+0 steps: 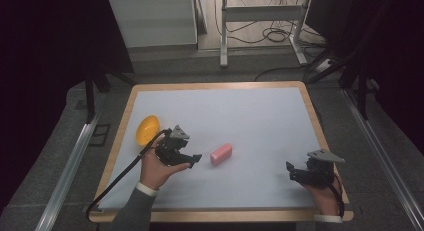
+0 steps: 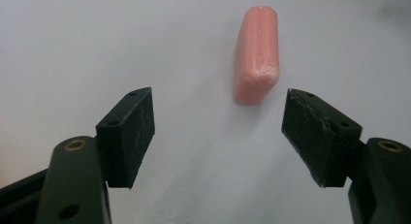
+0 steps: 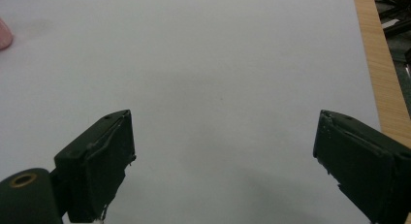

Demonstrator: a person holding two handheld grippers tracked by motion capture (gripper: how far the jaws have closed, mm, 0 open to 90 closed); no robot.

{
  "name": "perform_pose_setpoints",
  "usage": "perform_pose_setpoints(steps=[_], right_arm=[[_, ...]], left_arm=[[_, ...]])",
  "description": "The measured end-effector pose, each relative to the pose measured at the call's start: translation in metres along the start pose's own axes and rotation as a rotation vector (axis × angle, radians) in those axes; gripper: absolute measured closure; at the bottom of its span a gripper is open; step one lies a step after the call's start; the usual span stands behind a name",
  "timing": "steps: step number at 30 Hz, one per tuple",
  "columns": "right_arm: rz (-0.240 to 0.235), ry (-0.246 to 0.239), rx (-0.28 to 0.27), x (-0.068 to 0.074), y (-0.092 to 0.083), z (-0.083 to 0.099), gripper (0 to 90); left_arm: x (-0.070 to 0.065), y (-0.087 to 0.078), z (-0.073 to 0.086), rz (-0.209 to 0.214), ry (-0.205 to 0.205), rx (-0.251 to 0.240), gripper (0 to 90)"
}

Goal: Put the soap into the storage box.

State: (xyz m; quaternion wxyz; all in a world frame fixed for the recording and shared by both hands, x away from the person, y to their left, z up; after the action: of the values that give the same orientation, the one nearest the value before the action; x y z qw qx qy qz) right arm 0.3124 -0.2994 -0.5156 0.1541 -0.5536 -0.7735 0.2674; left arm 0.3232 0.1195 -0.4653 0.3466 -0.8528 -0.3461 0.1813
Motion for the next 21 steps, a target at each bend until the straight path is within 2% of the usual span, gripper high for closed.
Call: perform_pose_setpoints(steps=[7, 11, 14, 16, 21], right_arm=[[0.002, -0.002, 0.002, 0.000, 0.001, 0.001, 7.3], [-0.001, -0.001, 0.005, 0.000, 0.001, 0.001, 7.3], [-0.001, 0.000, 0.006, 0.000, 0.002, 0.001, 7.3], [-0.002, -0.002, 0.007, 0.000, 0.002, 0.001, 7.3], [-0.001, -0.001, 0.004, 0.000, 0.001, 0.001, 7.3]], left_arm=[[-0.003, 0.003, -0.006, 0.007, 0.015, 0.010, 29.2], [-0.001, 0.005, -0.007, 0.010, 0.003, 0.015, 29.2], [-0.001, 0.008, -0.009, 0.029, -0.012, 0.013, 29.6], [-0.003, 0.011, -0.012, 0.025, 0.002, 0.029, 29.9], [-0.008, 0.018, -0.022, 0.046, 0.019, 0.046, 30.2]])
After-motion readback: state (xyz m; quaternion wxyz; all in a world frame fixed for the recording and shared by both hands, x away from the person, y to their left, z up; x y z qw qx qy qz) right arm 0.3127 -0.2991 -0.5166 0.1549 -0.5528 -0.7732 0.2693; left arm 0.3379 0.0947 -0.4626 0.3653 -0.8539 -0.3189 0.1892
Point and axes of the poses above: each handheld gripper's, and its own axes: y roughly forward along the jaws, z roughly out of its underside, x roughly to its left, the point moved 2 cm from there along y, roughly forward along the jaws, and after that the axes turned 2 degrees about -x, right-handed, at the moved point
